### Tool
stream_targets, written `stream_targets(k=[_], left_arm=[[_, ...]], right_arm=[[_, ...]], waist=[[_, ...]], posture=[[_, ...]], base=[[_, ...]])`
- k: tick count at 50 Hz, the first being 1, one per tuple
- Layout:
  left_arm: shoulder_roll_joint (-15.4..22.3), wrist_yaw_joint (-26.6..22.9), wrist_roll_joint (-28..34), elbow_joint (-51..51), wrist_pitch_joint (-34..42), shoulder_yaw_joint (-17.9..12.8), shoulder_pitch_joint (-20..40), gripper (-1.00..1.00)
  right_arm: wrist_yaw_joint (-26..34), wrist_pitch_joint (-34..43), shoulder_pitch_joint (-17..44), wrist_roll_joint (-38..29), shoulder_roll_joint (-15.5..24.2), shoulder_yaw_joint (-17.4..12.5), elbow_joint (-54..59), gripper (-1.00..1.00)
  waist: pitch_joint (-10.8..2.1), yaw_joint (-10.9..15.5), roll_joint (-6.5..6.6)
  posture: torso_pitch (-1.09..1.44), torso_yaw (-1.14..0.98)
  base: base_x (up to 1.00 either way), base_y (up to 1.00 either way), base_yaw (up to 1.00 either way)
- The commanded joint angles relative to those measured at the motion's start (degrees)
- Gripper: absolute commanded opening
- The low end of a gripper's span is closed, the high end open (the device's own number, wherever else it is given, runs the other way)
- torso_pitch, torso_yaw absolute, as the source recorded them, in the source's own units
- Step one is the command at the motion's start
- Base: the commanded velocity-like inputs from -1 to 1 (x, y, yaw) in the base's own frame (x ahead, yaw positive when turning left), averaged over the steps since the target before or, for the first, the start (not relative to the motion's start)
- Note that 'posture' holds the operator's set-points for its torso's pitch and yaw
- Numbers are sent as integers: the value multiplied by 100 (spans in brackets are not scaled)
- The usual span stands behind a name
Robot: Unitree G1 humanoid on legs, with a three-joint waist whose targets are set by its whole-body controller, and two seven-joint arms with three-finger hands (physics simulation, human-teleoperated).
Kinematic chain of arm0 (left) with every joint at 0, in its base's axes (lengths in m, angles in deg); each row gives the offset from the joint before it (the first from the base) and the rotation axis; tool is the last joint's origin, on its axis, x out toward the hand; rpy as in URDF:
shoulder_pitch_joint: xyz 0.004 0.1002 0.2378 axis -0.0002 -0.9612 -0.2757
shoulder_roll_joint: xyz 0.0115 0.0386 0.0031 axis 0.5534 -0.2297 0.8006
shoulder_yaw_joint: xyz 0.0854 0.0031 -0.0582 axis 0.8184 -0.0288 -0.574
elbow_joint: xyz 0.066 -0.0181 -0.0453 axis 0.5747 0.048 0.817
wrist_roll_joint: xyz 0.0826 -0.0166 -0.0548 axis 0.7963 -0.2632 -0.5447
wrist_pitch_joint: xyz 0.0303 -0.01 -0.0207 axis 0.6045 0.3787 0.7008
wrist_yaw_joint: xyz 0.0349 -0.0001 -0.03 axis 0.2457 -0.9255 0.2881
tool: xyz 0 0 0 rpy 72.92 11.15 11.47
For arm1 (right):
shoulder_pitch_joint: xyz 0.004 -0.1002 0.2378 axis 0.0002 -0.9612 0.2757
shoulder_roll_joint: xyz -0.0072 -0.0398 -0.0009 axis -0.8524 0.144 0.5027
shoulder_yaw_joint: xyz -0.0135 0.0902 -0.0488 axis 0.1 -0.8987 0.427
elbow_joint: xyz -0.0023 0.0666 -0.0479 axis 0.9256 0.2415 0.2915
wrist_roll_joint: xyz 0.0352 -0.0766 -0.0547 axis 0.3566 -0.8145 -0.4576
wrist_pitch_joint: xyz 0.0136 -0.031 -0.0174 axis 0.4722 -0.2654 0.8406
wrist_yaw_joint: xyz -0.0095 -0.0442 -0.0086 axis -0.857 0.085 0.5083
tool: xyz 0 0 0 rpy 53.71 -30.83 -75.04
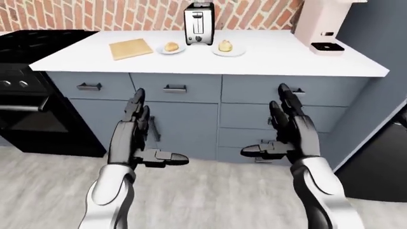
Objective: Place all breads on the cutting board.
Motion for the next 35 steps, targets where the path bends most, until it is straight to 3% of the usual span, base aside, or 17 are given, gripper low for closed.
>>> stream_targets(k=[1, 5, 6, 7, 8, 9, 11, 16, 22, 25, 27, 28, 29, 30, 32, 34, 35], left_arm=[[67, 24, 116, -98, -234, -68, 137, 100], [83, 4, 145, -206, -6, -86, 317, 100], [87, 3, 157, -268, 52, -66, 328, 100], [84, -1, 146, -296, 89, -80, 353, 100], [85, 1, 145, -361, 158, -73, 372, 100], [84, 2, 144, -369, 171, -72, 382, 100], [83, 10, 146, -390, 224, -53, 429, 100], [91, 20, 138, -378, 280, -33, 533, 100], [64, 32, 178, -394, 266, 54, 504, 100], [54, 35, 194, -432, 327, 82, 536, 100], [62, 24, 198, -446, 374, 85, 588, 100], [63, 19, 191, -436, 378, 73, 609, 100], [62, 12, 173, -503, 450, 63, 622, 100], [64, 10, 154, -529, 487, 36, 640, 100], [75, 14, 140, -524, 474, 16, 634, 100], [92, 4, 137, -490, 414, 8, 598, 100], [98, -7, 132, -468, 379, -3, 579, 100]], right_arm=[[12, 49, 227, 159, 41, -76, -353, 100], [-6, 58, 300, 219, 99, -133, -315, 100], [-18, 36, 292, 219, 101, -137, -291, 100], [-34, 59, 291, 242, 98, -150, -309, 100], [-50, 60, 292, 258, 99, -166, -300, 100], [-57, 61, 295, 266, 103, -169, -301, 100], [-84, 110, 323, 301, 123, -203, -343, 100], [-108, 172, 327, 400, 175, -313, -458, 100], [-126, 225, 245, 544, 217, -454, -645, 100], [-153, 242, 220, 582, 231, -483, -706, 100], [-164, 305, 225, 567, 265, -480, -769, 100], [-159, 315, 224, 563, 272, -485, -795, 100], [-144, 295, 213, 561, 275, -490, -795, 100], [-144, 311, 208, 562, 274, -493, -822, 100], [-129, 296, 170, 522, 275, -455, -845, 100], [-112, 290, 178, 487, 272, -448, -836, 100], [-93, 259, 168, 464, 275, -439, -813, 100]], waist=[[-3, 5, 26], [71, -39, 407], [44, -55, 608], [-37, -27, 937], [69, -17, 881], [91, -20, 790], [-1, 78, 721], [108, 186, 490], [-44, 309, 294], [-135, 280, 308], [-189, 286, 201], [-69, 306, 100], [-75, 298, -24], [-63, 258, 109], [172, 283, -60], [44, 239, -148], [49, 240, -146]], posture=[[0, 0], [0, 0], [0, 0], [0, 0], [0, 0], [0, 0], [0, 0], [0, 0], [0, 0], [0, 0], [0, 0], [0, 0], [0, 0], [0, 0], [0, 0], [0, 0], [0, 0]], base=[[27, 38, 0], [28, 33, 0], [28, 16, 0], [28, 2, 0], [28, 0, 0], [29, 0, 0], [39, 0, 0], [57, 0, 0], [47, -3, 0], [20, -24, 0], [33, -25, 0], [49, -27, 0], [51, -26, 0], [54, -19, 0], [54, -8, 0], [54, 0, 0], [54, 0, 0]])
